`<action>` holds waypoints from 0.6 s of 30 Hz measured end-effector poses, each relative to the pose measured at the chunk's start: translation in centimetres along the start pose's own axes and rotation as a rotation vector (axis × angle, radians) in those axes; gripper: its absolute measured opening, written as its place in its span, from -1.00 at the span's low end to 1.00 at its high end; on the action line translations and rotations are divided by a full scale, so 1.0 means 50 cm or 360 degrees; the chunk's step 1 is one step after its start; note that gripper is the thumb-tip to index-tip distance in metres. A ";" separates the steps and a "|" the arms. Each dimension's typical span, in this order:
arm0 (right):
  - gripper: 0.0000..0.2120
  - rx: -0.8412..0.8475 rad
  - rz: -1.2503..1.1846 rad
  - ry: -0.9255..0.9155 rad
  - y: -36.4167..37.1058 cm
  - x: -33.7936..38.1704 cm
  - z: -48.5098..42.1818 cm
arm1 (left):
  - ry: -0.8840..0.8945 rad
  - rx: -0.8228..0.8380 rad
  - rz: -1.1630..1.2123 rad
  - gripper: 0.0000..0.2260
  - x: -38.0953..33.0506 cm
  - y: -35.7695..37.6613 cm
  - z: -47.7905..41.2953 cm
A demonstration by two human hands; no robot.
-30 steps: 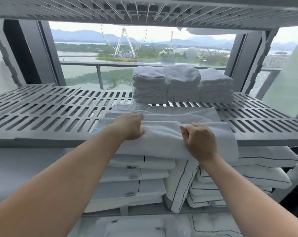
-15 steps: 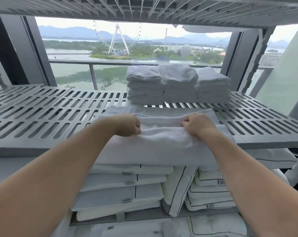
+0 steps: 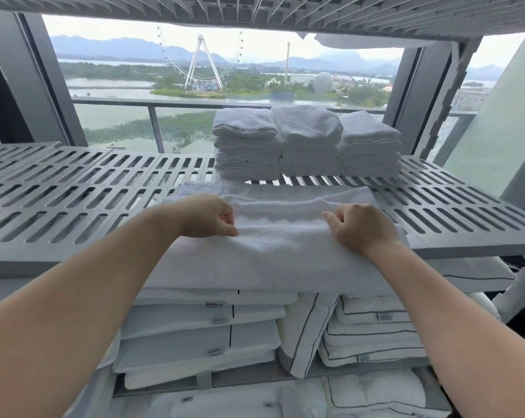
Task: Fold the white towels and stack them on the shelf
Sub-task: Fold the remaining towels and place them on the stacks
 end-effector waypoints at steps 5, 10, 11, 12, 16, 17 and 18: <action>-0.60 -0.0010 -0.0050 0.0024 -0.007 0.002 0.018 | 0.0009 -0.0059 -0.0181 -0.73 -0.011 0.000 -0.003; -0.59 -0.0026 -0.0053 0.0069 -0.014 0.024 0.015 | 0.0020 -0.0396 -0.0199 -0.71 -0.010 -0.003 0.015; -0.61 -0.0034 -0.0077 0.0055 -0.013 0.039 0.011 | 0.0023 -0.0465 -0.0163 -0.69 -0.009 -0.002 0.019; -0.64 -0.0039 -0.0099 0.0029 -0.009 0.055 0.006 | 0.0021 -0.0524 -0.0138 -0.65 -0.006 -0.001 0.023; -0.73 -0.0038 -0.0066 -0.0037 0.018 0.093 -0.006 | -0.0023 -0.0668 -0.0194 -0.55 0.009 -0.007 0.026; -0.73 -0.0028 -0.0065 -0.0028 0.024 0.092 -0.007 | -0.0026 -0.0709 -0.0268 -0.55 0.011 -0.012 0.025; -0.74 -0.0023 -0.0079 -0.0016 0.028 0.090 -0.008 | -0.0007 -0.0748 -0.0364 -0.57 0.011 -0.016 0.023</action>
Point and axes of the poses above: each hand's wrist, its own z-axis away from the middle knuckle, its own y-axis out of the palm, x = y × z, the point moved 8 cm from there along -z, towards the middle knuckle, and after that the axes turned 10 degrees about -x, right-handed, at the moved point
